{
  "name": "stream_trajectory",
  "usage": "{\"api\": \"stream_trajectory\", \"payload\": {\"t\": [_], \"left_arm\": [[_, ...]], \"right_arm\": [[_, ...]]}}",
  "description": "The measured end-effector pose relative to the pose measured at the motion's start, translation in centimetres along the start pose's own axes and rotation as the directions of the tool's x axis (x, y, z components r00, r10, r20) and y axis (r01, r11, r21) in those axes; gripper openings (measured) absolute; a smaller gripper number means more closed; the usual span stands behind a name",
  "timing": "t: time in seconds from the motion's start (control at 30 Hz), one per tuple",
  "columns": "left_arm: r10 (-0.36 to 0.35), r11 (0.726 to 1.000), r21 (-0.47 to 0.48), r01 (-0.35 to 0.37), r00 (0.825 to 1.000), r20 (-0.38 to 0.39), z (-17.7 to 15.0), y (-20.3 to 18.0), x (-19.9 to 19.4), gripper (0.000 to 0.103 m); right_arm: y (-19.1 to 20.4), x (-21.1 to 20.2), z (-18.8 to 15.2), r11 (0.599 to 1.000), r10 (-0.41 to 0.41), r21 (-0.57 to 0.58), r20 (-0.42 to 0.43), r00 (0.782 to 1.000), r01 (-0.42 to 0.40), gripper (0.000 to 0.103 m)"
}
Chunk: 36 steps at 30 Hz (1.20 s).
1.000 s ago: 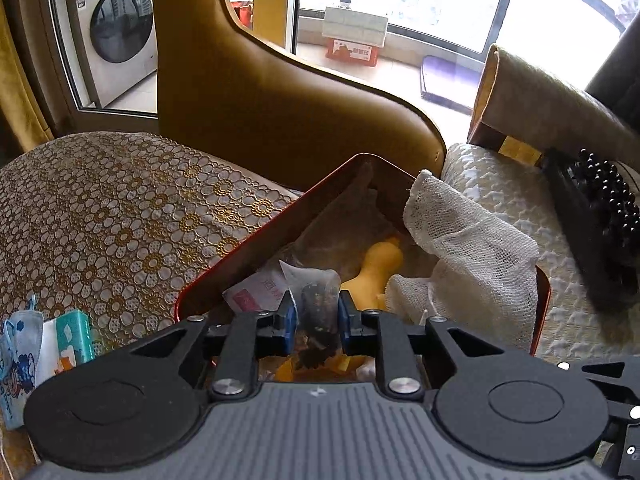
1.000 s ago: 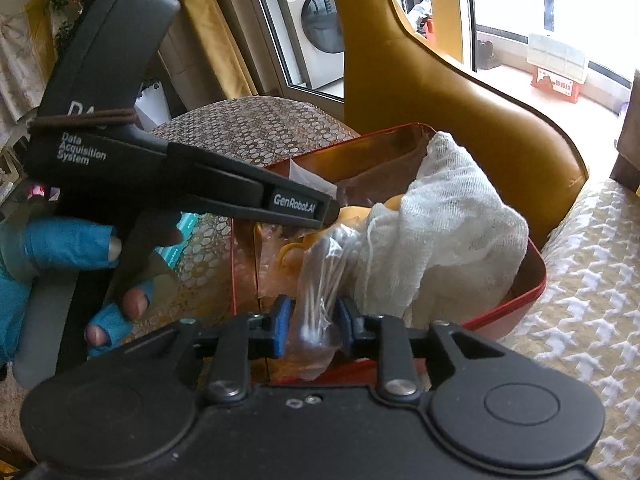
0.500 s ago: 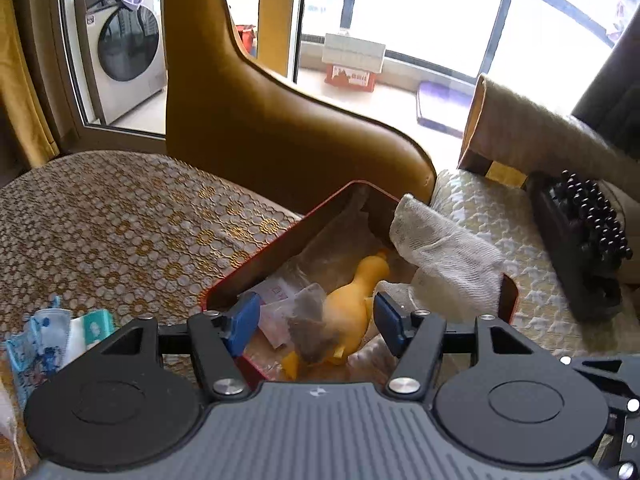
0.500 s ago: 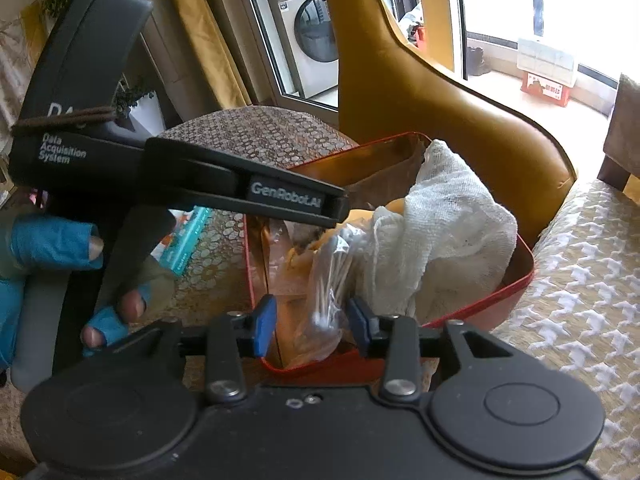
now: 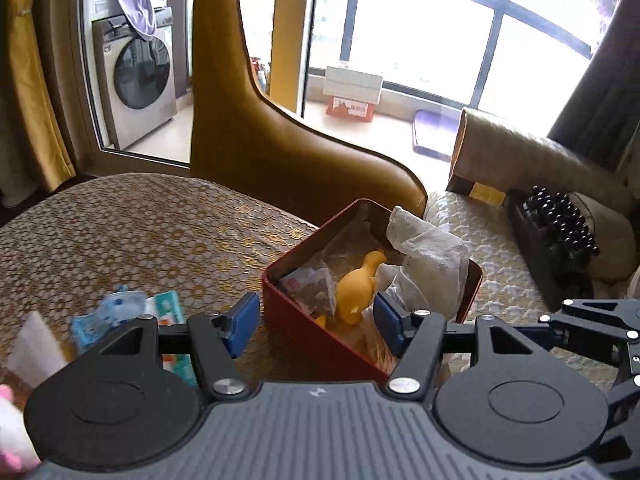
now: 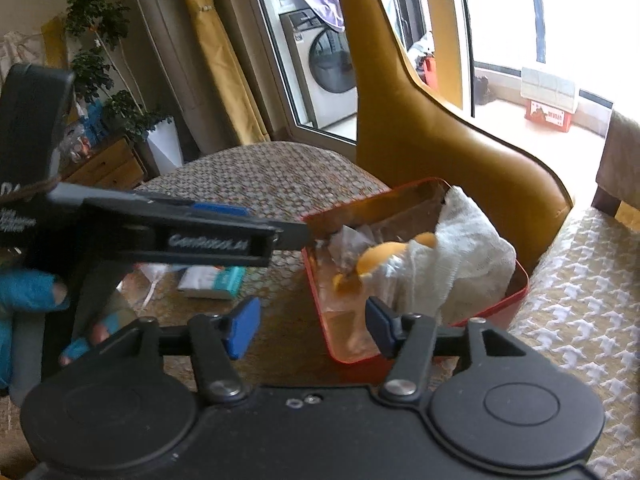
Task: Organize soft objects
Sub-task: 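Move both tools back over the items on the table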
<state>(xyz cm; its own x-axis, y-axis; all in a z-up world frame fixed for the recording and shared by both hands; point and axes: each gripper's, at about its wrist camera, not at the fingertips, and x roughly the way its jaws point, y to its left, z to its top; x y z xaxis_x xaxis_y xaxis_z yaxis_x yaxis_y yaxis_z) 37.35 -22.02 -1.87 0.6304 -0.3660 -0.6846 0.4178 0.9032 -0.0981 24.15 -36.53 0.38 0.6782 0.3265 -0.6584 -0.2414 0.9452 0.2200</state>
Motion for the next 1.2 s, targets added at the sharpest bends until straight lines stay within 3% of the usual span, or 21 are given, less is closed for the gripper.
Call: {"api": "stream_trajectory", "payload": {"t": [0.3, 0.4, 0.67, 0.97, 1.1, 1.2], "left_arm": [[0.003, 1.000, -0.002, -0.003, 0.999, 0.046, -1.5, 2.4, -6.0, 0.062], [0.000, 1.000, -0.016, 0.001, 0.998, 0.058, -2.1, 3.6, -7.8, 0.072], [0.021, 0.999, -0.028, -0.018, 0.996, 0.086, -3.7, 7.5, -12.2, 0.083], [0.062, 0.994, -0.091, -0.055, 0.995, 0.079, -4.6, 13.1, -14.8, 0.087], [0.085, 0.991, -0.107, -0.077, 0.994, 0.068, -4.4, 15.6, -15.1, 0.098], [0.095, 0.989, -0.121, -0.088, 0.994, 0.055, -4.1, 17.5, -14.7, 0.099]], "right_arm": [[4.0, -1.3, 0.2, 0.999, 0.031, -0.040, 0.037, 0.999, -0.030, 0.070], [5.2, -1.7, 0.3, 0.998, 0.047, -0.052, 0.051, 0.998, -0.045, 0.074], [8.6, -2.3, 0.5, 0.994, 0.075, -0.089, 0.104, 0.992, -0.066, 0.083], [11.9, -0.9, 0.8, 0.985, 0.114, -0.137, 0.096, 0.989, -0.100, 0.095], [13.3, 0.0, 1.0, 0.978, 0.125, -0.175, 0.074, 0.989, -0.111, 0.098], [14.2, 0.9, 1.6, 0.972, 0.134, -0.201, 0.051, 0.990, -0.121, 0.098]]}}
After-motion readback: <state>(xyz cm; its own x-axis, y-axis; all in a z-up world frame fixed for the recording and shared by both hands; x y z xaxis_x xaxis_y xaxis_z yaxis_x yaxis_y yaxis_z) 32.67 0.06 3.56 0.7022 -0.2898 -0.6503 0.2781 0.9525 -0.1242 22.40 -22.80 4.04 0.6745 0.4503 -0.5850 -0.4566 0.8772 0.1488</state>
